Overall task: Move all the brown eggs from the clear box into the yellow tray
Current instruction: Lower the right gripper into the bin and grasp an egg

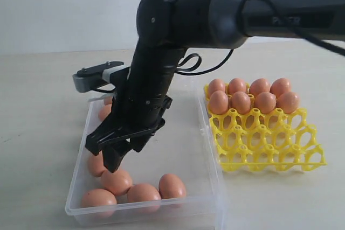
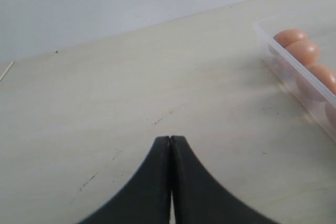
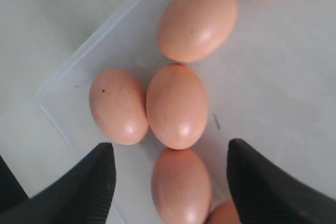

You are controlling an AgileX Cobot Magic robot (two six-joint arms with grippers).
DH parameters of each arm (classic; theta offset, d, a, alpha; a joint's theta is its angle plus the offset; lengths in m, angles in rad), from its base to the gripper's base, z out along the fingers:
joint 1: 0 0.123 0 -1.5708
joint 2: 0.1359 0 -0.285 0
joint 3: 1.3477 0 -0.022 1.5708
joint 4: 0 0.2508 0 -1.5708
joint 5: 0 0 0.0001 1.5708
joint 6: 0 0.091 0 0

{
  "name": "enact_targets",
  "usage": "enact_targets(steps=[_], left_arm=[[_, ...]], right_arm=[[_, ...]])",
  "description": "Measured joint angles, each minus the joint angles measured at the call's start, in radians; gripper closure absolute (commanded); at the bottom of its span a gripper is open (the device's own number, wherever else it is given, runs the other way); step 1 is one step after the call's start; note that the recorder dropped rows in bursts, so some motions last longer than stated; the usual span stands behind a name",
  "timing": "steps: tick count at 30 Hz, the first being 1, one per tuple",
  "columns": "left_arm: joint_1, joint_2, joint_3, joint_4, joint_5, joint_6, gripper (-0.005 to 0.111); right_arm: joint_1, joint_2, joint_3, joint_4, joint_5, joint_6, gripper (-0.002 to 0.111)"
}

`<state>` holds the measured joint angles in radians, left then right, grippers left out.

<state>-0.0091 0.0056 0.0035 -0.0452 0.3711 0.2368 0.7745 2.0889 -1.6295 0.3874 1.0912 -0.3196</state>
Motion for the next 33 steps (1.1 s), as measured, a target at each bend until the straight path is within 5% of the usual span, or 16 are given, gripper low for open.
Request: enact_targets(steps=[19, 21, 26, 33], left_arm=[[0.0, 0.0, 0.0, 0.0, 0.0, 0.0, 0.107], [0.0, 0.0, 0.0, 0.0, 0.0, 0.0, 0.107], [0.0, 0.0, 0.0, 0.0, 0.0, 0.0, 0.107], [0.0, 0.0, 0.0, 0.0, 0.0, 0.0, 0.107]], right_arm=[[0.037, 0.247, -0.204, -0.057, 0.111, 0.008, 0.049], [0.037, 0.262, -0.207, -0.066, 0.109, 0.008, 0.057], [0.037, 0.268, -0.212, -0.068, 0.084, 0.008, 0.105], [0.032, 0.191, -0.181, -0.109, -0.043, 0.008, 0.108]])
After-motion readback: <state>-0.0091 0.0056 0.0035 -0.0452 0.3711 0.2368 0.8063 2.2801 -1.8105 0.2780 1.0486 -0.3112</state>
